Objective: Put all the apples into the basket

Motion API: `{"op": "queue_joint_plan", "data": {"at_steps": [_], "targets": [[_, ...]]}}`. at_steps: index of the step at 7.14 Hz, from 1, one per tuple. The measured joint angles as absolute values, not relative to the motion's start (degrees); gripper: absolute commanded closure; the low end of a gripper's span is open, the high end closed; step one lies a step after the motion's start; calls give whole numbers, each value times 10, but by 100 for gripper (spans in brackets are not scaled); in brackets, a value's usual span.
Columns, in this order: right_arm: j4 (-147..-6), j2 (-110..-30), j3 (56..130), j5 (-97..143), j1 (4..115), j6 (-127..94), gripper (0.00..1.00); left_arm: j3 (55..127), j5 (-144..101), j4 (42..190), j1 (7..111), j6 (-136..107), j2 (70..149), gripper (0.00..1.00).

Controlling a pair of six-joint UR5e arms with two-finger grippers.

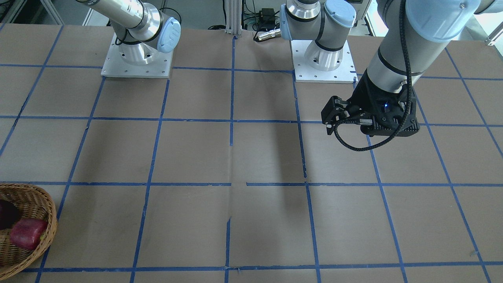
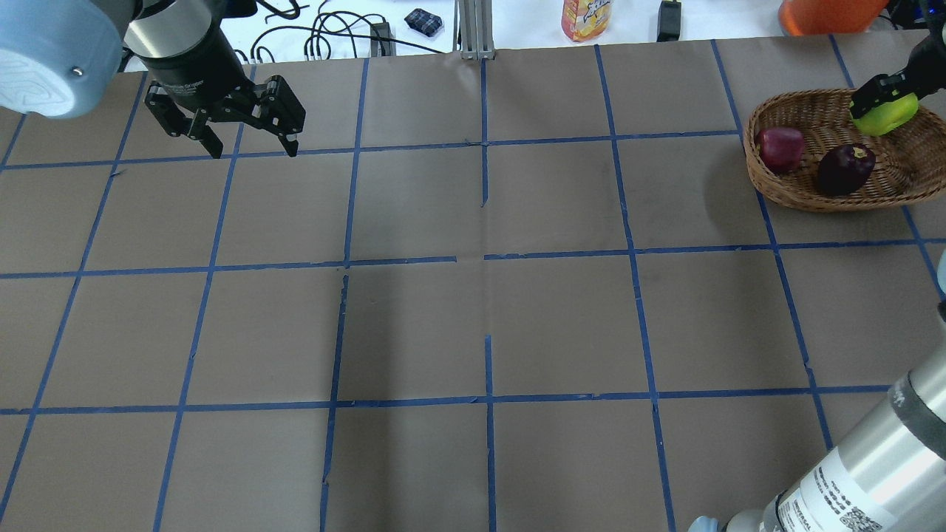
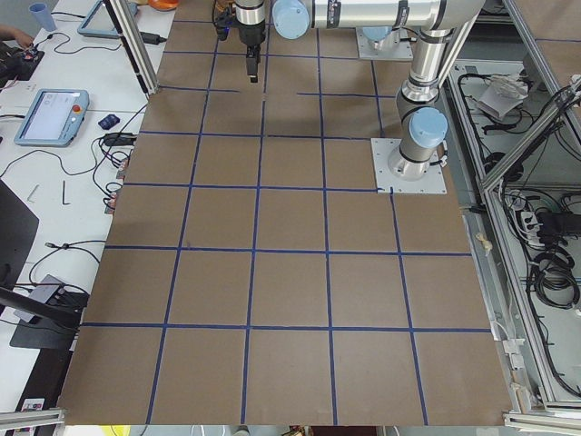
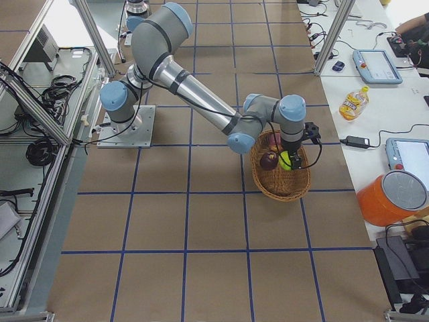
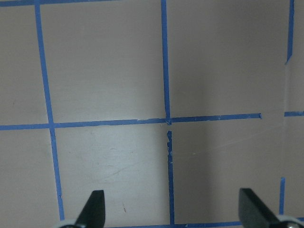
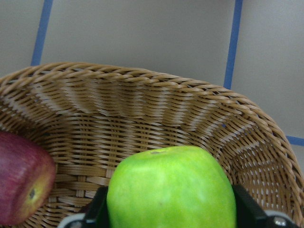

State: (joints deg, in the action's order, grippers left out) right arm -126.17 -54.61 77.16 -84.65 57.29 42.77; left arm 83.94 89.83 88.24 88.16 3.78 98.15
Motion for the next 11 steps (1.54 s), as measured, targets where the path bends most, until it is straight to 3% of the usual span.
{"op": "queue_joint_plan", "data": {"at_steps": [1, 5, 8, 11], "targets": [[-1261, -540, 773, -841, 557, 438, 0, 839, 898, 882, 882, 38, 982, 0], [-1223, -558, 778, -821, 540, 444, 0, 839, 900, 883, 882, 38, 983, 0], [-1084, -670, 794, -839, 610, 387, 0, 838, 900, 882, 882, 38, 982, 0], [-1022, -811, 884, -880, 735, 153, 0, 838, 901, 883, 882, 38, 981, 0]]}}
